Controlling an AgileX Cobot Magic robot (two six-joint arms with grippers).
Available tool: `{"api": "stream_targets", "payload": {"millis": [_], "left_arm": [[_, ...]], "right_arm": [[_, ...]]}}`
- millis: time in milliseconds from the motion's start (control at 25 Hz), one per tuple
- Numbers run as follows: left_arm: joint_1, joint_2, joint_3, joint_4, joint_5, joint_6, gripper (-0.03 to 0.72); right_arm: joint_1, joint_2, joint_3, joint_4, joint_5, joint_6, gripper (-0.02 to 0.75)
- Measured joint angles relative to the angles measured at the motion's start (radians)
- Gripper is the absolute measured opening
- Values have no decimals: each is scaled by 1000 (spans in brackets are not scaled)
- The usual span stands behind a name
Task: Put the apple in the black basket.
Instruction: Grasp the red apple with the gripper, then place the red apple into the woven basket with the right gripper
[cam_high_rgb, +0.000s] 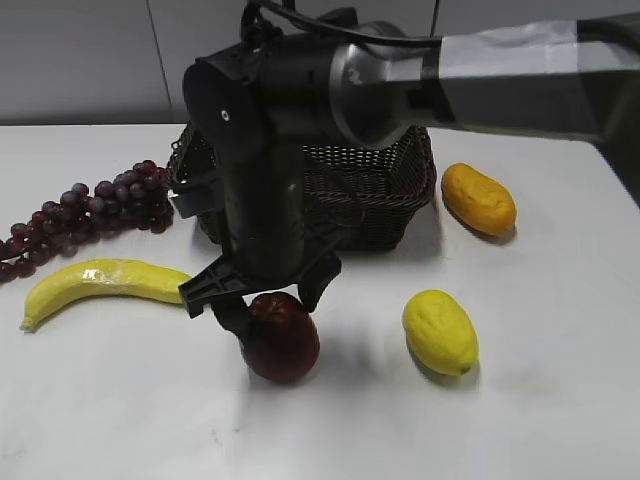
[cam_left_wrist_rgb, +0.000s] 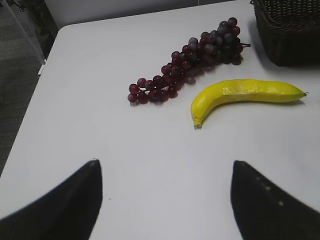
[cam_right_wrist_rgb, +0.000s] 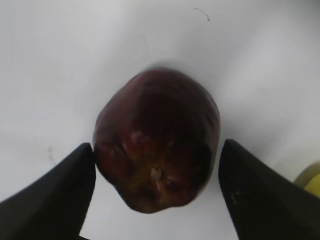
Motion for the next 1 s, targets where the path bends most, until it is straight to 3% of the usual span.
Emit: {"api": "stream_targets", "payload": {"millis": [440,760,1000], "left_arm": [[0,0,0,0,0,0,590],[0,0,0,0,0,0,590],[0,0,0,1,0,0,590]], "right_arm": [[0,26,-39,5,41,-41,543],[-1,-1,-223,1,78,-146,541],[-26,-64,-469,-160,81,-177,541]]}}
